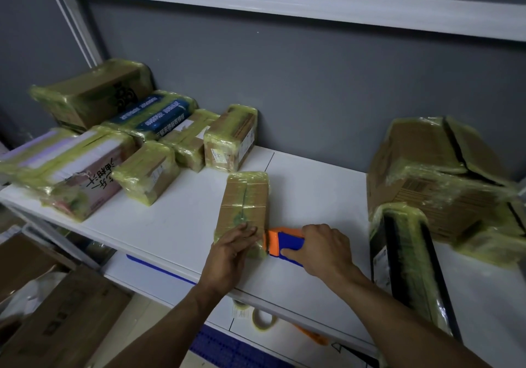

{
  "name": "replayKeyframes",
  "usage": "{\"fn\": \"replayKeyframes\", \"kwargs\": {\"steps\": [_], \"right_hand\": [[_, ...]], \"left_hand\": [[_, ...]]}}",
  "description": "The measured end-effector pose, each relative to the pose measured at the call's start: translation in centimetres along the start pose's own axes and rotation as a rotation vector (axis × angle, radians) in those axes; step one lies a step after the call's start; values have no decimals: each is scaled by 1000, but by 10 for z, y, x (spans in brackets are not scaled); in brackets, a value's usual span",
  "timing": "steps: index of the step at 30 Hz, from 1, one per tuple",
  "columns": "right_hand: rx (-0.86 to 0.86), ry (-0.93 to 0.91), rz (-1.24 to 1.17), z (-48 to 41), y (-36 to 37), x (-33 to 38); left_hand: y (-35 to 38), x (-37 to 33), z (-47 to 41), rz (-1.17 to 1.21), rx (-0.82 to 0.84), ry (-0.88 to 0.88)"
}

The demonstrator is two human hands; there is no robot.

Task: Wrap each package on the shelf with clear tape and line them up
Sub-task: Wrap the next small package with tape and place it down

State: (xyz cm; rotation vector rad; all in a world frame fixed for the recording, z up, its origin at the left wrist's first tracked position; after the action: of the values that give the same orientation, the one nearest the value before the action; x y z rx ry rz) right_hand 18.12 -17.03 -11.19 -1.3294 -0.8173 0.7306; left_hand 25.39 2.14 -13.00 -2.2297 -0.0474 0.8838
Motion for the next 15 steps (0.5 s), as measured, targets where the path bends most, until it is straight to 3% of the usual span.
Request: {"fn": "replayKeyframes", "kwargs": {"steps": [11,15], "right_hand": [[-90,-55,108,-16,-9,12],[-53,26,-27,-22,-6,-5]], "left_hand": [[-1,10,2,65,-35,-124],[-9,10,-4,83,-85,-102]]}}
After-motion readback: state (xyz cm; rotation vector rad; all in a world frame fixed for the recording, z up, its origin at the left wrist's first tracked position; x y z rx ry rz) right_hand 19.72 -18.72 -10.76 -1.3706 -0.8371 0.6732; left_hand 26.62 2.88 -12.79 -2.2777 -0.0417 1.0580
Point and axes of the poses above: each hand's wrist, its own z-axis away from the middle knuckle, its own y-axis out of the palm, x = y × z, the point moved 10 cm from there along -z, towards the middle knuckle, and after that the axes turned 6 degrees about y, right-handed, at the moved point
